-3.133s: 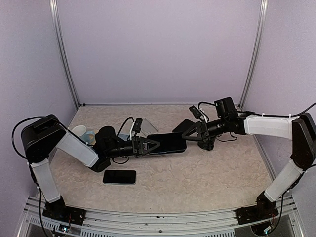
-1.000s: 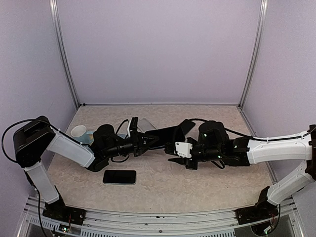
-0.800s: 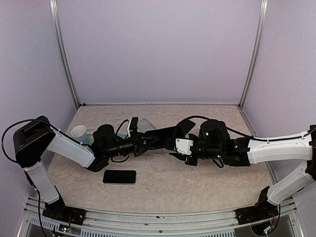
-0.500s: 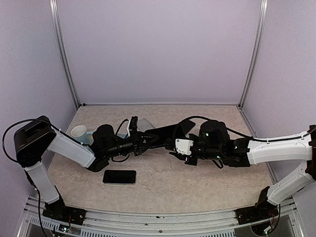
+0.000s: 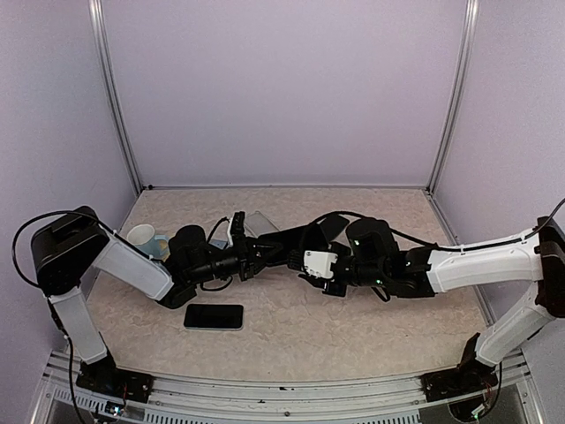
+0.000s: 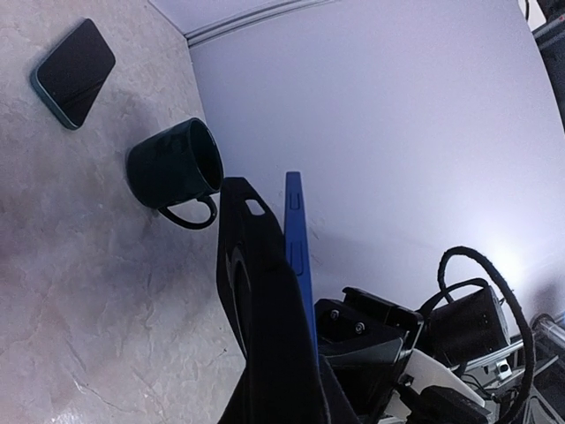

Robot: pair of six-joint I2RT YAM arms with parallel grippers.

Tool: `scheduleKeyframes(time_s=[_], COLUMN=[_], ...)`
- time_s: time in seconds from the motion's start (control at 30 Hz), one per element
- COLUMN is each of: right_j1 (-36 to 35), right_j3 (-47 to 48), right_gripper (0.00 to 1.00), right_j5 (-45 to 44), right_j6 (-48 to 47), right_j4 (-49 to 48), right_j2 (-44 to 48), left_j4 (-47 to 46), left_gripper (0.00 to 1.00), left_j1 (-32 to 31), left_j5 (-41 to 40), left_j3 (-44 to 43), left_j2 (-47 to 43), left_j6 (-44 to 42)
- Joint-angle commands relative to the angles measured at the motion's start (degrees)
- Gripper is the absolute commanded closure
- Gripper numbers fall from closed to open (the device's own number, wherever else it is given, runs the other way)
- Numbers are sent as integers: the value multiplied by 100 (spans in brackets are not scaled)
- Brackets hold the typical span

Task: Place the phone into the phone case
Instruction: Press the phone case onto the phone.

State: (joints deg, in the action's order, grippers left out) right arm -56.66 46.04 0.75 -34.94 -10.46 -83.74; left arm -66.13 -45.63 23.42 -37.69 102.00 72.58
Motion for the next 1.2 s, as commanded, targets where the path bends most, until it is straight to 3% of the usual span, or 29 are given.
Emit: scheduleKeyframes(time_s=[0.0,0.27,0.6,0.8,1.17], right_j1=[-137,-226,-666,-714,-336], right_j3=[293,613,515,74,-649], right_gripper=[66,66,63,61,58], right_j5=[101,-27,-1384,-2181,-1856], right_j6=[27,255,216,129,143], right_j4=[148,140,-674,-1436,-1819], right_j2=[-436,-707,-1223,-1067,-521], left_j4=[-1271,-1543,-2037,-2259,-1972], left_gripper=[100,100,100,100,100], left_j1=[-152,-192,-245,-188,-131], left_j5=[411,402,338,330,405], left_j3=[-230,-157,-106,-16,-40], left_j2=[31,83,256,337,69], left_j6=[260,331,655,824,731])
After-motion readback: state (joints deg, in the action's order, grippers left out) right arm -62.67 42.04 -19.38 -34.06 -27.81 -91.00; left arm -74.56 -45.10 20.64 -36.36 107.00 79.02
